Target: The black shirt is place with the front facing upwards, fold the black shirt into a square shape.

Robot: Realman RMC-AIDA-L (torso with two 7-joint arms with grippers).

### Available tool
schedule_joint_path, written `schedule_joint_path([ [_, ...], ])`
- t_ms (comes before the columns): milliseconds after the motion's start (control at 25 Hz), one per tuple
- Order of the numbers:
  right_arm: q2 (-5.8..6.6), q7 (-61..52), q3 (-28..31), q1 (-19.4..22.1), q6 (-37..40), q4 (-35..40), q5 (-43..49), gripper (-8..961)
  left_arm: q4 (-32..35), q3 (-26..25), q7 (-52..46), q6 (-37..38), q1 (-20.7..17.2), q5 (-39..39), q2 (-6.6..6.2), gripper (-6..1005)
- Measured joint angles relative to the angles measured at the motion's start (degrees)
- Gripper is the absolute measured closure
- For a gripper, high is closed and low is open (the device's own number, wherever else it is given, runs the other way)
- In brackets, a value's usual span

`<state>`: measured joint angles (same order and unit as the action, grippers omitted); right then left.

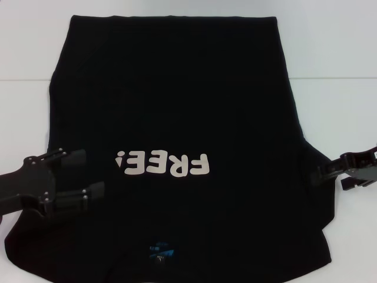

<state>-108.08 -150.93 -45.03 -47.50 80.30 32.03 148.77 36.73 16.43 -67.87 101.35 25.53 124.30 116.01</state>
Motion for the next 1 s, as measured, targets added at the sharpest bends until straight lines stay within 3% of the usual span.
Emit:
schedule_joint_path([
  [240,-1.52,1.02,-0.14,0.07,-1.97,-0.16,0.12,34,-0.25,0.21,-0.28,-0.58,0.13,0.1,0.1,75],
  [560,-2.17,1.43,-2.42,-0.02,-3.52,-0.19,0.15,39,-0.04,0.16,-0.95,-0.58,-0.02,0.1,0.09,78],
  [760,-3.08,1.65,-5.62,-0.05,-5.44,0.33,0.18,124,-0.07,0.15,-0.95,-0.56,-0.12,0.1,0.09,78],
  [880,-3.24,1.92,-5.82,-0.13,-5.68,0.44,0.2,361,-0.04,0.13,-0.95,-0.55,-0.13,0.09,0.08,78],
  [1000,-3.24,1.97,-5.83,-0.15,-5.74,0.45,0.21,428,-0.09,0.08,-0.95,-0.54,-0.13,0.08,0.02,78],
])
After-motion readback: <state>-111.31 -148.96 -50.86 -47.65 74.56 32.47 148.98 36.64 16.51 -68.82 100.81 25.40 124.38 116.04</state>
